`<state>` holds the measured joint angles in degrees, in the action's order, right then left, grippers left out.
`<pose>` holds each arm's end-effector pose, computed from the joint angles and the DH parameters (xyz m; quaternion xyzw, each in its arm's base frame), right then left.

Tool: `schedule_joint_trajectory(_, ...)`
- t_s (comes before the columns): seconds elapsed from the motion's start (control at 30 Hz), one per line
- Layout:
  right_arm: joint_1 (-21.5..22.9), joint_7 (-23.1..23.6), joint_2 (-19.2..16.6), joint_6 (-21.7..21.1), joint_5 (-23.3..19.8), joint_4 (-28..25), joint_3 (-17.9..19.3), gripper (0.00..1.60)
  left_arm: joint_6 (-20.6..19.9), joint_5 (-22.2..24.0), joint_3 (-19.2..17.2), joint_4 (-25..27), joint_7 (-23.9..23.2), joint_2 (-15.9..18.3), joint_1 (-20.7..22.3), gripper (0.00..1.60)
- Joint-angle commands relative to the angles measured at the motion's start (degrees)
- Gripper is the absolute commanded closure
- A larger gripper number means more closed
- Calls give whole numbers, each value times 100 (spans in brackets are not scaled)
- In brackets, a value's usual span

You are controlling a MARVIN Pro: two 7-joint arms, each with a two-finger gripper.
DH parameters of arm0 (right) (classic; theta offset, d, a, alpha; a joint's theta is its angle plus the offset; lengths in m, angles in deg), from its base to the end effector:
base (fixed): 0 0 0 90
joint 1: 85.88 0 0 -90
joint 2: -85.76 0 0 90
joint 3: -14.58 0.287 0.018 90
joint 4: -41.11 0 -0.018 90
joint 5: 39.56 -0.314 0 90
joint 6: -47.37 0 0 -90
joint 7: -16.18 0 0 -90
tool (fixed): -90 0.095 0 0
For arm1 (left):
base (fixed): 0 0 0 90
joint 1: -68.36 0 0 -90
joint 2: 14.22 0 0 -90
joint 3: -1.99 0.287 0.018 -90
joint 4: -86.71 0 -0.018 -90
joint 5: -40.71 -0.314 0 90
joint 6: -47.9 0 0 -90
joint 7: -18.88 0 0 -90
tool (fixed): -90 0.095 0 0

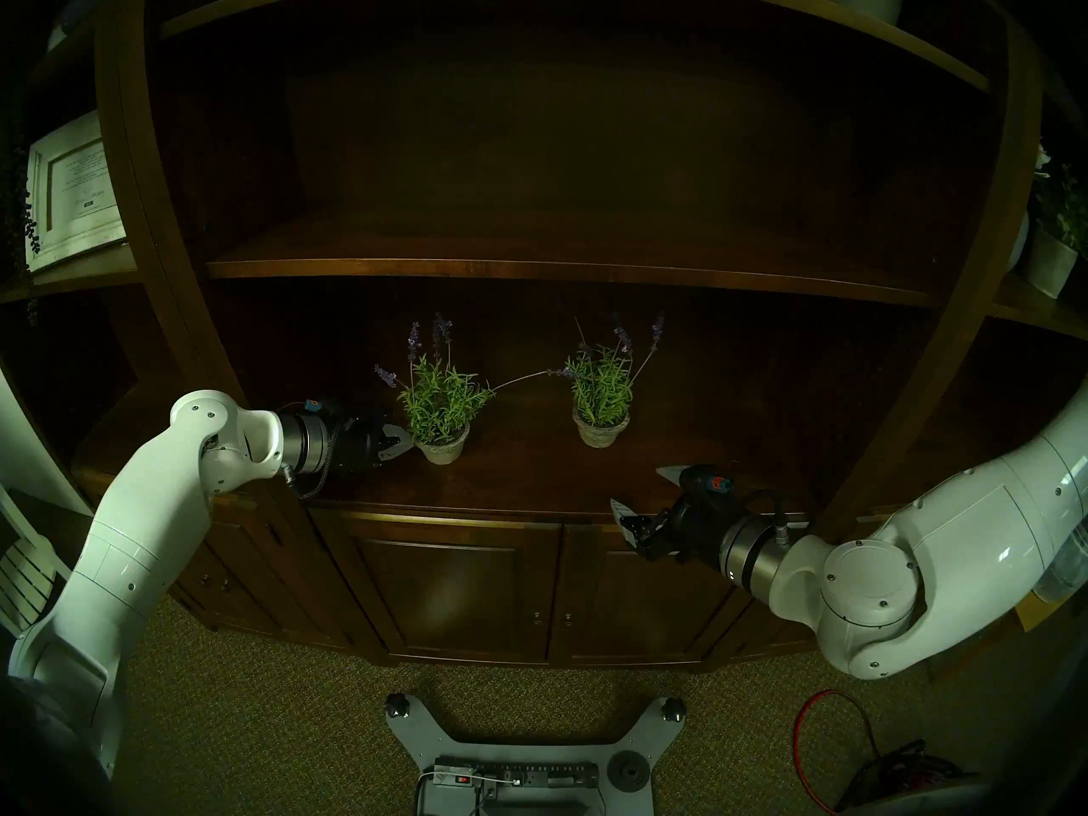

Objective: Place the fake decorative plant upright

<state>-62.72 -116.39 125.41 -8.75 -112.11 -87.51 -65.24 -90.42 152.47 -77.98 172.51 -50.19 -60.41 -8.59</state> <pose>0.2783 -0.0078 -0.2458 -0.7950 -0.2645 -0.5366 0.1005 0.4370 0.1334 -0.2499 0.8613 0.2051 0.2648 0.3821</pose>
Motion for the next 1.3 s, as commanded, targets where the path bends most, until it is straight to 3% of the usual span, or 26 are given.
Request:
schedule_joint_trajectory(0.0, 80, 14, 12, 47, 54, 7, 88, 0, 0, 76, -99, 64, -15, 17, 147, 99)
schedule_joint_trajectory(0.3, 80, 14, 12, 47, 54, 7, 88, 0, -44, 96, -108, 31, 3, 16, 165, 82)
schedule_joint_trajectory(0.4, 80, 14, 12, 47, 53, 7, 88, 0, -54, 97, -114, 29, 8, 12, 165, 44)
schedule_joint_trajectory(0.5, 80, 14, 12, 47, 53, 7, 88, 0, -62, 96, -117, 22, 16, 6, 169, 30)
schedule_joint_trajectory(0.53, 80, 14, 12, 47, 53, 7, 88, 0, -64, 95, -117, 20, 18, 4, 170, 34)
schedule_joint_trajectory(0.57, 80, 13, 12, 47, 53, 7, 88, 0, -67, 92, -114, 10, 23, -3, 176, 48)
schedule_joint_trajectory(0.67, 80, 13, 12, 47, 53, 7, 88, 0, -67, 83, -104, -5, 26, -12, 185, 55)
schedule_joint_trajectory(0.83, 80, 14, 12, 47, 54, 7, 88, 0, -72, 57, -73, -44, 18, -34, 211, 80)
schedule_joint_trajectory(1.27, 79, 13, 11, 49, 56, 7, 88, 0, -85, 40, -39, -38, 40, -59, 183, 84)
